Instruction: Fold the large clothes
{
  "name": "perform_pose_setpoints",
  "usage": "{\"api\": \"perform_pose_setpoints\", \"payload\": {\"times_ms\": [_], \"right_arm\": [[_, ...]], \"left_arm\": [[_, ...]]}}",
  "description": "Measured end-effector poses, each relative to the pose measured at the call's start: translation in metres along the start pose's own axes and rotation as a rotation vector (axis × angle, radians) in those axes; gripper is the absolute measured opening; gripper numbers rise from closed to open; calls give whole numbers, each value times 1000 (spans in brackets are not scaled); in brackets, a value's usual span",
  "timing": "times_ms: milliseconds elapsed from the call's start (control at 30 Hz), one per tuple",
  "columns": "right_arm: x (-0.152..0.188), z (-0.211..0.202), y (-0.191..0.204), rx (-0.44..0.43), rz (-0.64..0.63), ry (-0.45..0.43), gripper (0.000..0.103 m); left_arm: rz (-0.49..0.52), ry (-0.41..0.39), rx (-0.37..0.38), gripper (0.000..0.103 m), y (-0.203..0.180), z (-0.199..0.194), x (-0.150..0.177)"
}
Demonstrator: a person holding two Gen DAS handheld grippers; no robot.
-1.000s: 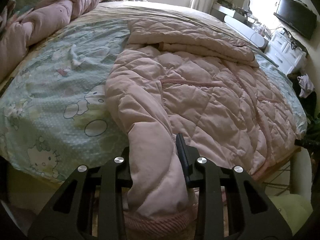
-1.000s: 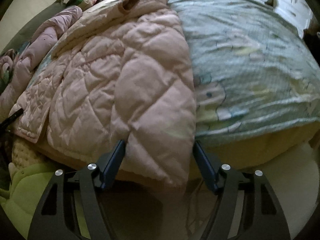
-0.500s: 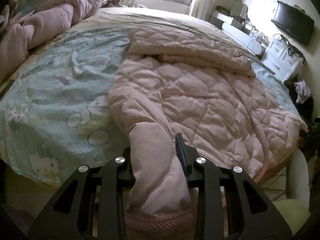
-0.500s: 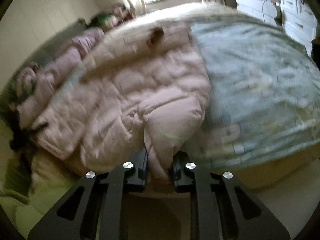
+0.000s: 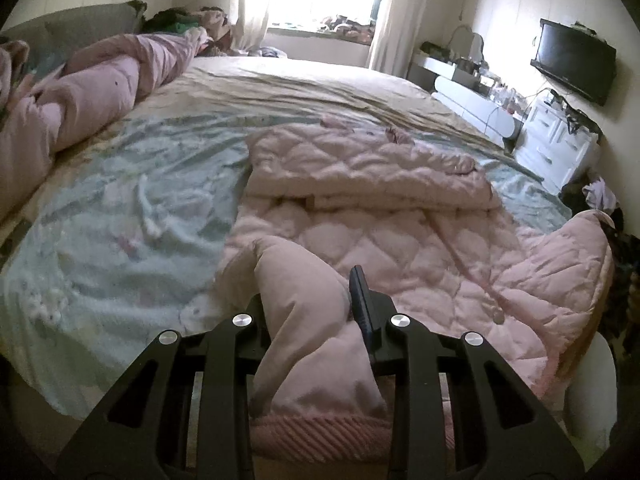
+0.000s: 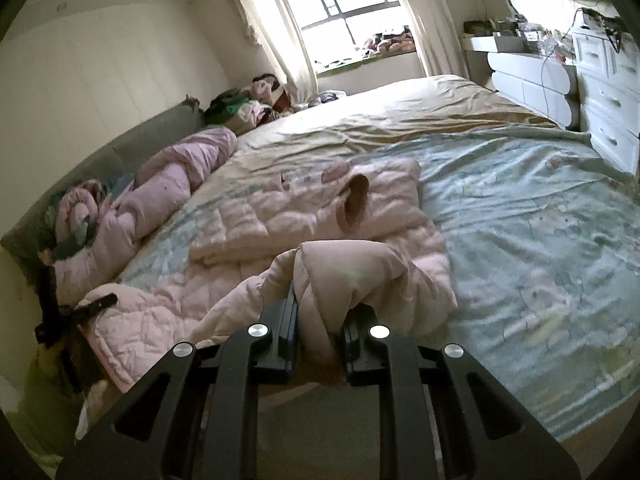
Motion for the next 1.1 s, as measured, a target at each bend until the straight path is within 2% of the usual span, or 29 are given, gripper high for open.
{"api": "perform_pose_setpoints", "payload": {"times_ms": [433, 1100], "right_arm": [[-51, 37, -17, 37, 49, -56, 15], [-101, 68, -35, 70, 128, -109, 15]], "left_arm": [[10, -17, -9, 22, 3, 21, -50], [24, -52, -26, 22, 4, 36, -113]]}}
Point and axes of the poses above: each gripper's, at about its wrist camera, not at the fingertips, and z roughly the way its jaws point, y to its left, x to its underside, the point moved 7 cm from there along z, roughly the way its jaws point, and after that the axes turned 6 degrees about x, right-handed, at the moved point
